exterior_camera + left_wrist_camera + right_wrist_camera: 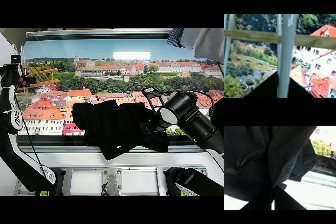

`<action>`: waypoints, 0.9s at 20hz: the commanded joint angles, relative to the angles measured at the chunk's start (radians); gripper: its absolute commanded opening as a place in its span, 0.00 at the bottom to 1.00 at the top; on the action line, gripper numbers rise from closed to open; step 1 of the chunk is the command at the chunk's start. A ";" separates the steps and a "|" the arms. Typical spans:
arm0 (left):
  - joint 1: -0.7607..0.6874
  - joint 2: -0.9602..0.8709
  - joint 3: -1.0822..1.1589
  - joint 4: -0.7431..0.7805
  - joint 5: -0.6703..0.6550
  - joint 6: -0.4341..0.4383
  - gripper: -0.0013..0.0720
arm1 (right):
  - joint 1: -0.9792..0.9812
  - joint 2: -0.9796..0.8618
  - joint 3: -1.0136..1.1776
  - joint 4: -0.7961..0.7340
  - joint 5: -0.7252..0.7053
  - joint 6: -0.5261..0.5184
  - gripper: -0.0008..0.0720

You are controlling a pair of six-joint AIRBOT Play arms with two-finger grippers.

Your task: Fold the clothes and pants, and hang the long-sleeved shirts on hangers.

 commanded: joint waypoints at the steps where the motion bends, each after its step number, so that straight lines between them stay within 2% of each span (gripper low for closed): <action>1: -0.020 0.075 0.001 0.005 -0.024 0.015 0.04 | 0.001 0.000 0.000 0.000 0.000 0.000 0.04; 8: -0.120 0.173 0.001 0.002 -0.060 0.090 0.04 | 0.001 0.000 0.000 0.000 0.000 0.000 0.04; 10: -0.153 0.205 0.001 -0.013 -0.082 0.166 0.04 | 0.001 0.000 0.000 0.000 0.000 0.000 0.04; 11: -0.167 0.225 0.000 -0.079 -0.099 0.248 0.04 | 0.001 0.000 0.000 0.000 0.000 0.000 0.04; 15: -0.170 0.379 -0.148 -0.534 -0.135 0.731 0.04 | 0.001 0.000 0.000 0.000 0.000 0.000 0.04; 16: -0.170 0.428 -0.208 -0.618 -0.157 0.860 0.04 | 0.001 0.000 0.000 0.000 0.000 0.000 0.04; 18: -0.170 0.520 -0.329 -0.748 -0.232 1.053 0.04 | 0.001 0.000 0.000 0.000 0.000 0.000 0.04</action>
